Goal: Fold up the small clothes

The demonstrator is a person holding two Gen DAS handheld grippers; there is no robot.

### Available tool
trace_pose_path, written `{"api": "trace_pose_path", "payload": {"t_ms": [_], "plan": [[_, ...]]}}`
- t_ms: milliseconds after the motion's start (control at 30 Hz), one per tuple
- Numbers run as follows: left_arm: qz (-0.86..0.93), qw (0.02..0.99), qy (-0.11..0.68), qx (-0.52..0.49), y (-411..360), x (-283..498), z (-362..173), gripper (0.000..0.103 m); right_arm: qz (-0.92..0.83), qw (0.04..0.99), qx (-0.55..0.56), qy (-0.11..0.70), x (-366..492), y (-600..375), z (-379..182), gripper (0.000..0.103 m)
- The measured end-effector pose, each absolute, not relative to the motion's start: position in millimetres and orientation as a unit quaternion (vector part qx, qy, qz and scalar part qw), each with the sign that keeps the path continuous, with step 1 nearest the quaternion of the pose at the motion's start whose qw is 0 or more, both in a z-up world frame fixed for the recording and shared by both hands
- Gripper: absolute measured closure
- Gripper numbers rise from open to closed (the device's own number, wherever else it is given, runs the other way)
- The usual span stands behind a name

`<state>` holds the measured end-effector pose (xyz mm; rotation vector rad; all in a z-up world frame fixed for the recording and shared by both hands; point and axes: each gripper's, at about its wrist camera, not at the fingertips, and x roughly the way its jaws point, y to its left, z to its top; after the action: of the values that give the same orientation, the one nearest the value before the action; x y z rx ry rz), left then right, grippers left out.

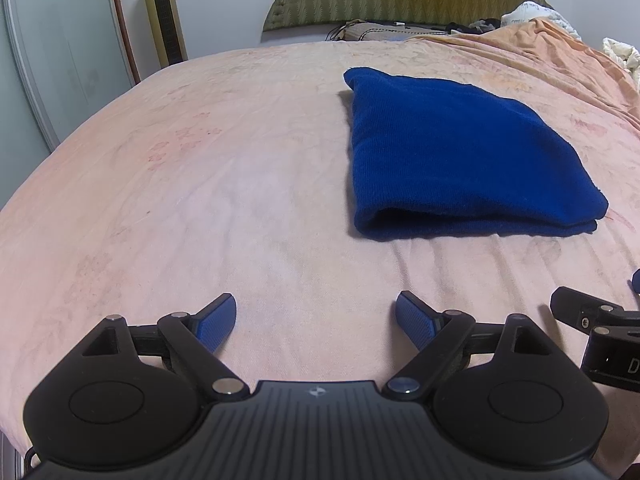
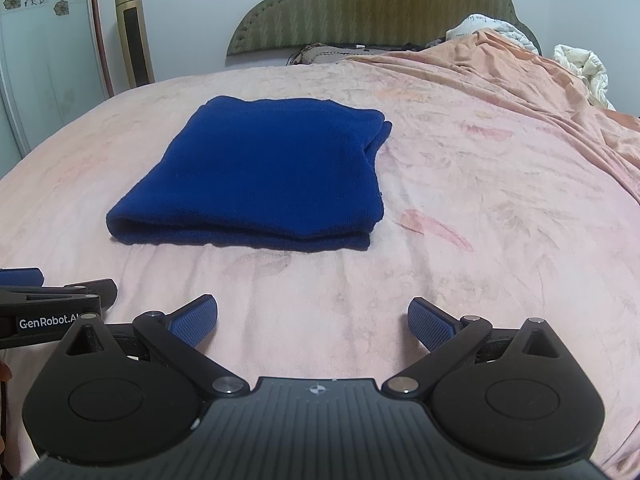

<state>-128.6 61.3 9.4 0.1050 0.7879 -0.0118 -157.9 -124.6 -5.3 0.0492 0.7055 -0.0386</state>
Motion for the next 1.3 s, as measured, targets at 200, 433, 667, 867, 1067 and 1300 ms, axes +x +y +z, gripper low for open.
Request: {"api": "trace_pose_path", "payload": {"t_ms": [200,433,667,867,1067,1300], "plan": [[-0.004,0.922,0.384,0.048,63.3,-127.2,6.4,0.012,-0.018,0.935,0.019,0.354,-157.0,-122.9,-11.7,0.0],[-0.002,0.923,0.383,0.049,62.9,-128.5,6.2,0.01,-0.019,0.936,0.004,0.352,-156.6,-120.1,-18.2,0.0],[0.0,0.924,0.38,0.047,64.4,-127.9,5.5,0.006,-0.021,0.938,0.004,0.347,-156.9,-120.5,-20.0,0.0],[-0.002,0.925,0.377,0.042,68.1,-127.4,3.3,0.002,-0.025,0.94,0.003,0.341,-157.8,-120.6,-21.2,0.0],[-0.002,0.929,0.368,0.033,70.9,-129.1,0.4,0.0,-0.031,0.947,0.003,0.318,-162.7,-118.8,-26.3,0.0],[-0.001,0.933,0.359,0.034,70.7,-132.2,-1.5,0.0,-0.031,0.955,0.002,0.296,-168.9,-118.9,-30.7,0.0]]}}
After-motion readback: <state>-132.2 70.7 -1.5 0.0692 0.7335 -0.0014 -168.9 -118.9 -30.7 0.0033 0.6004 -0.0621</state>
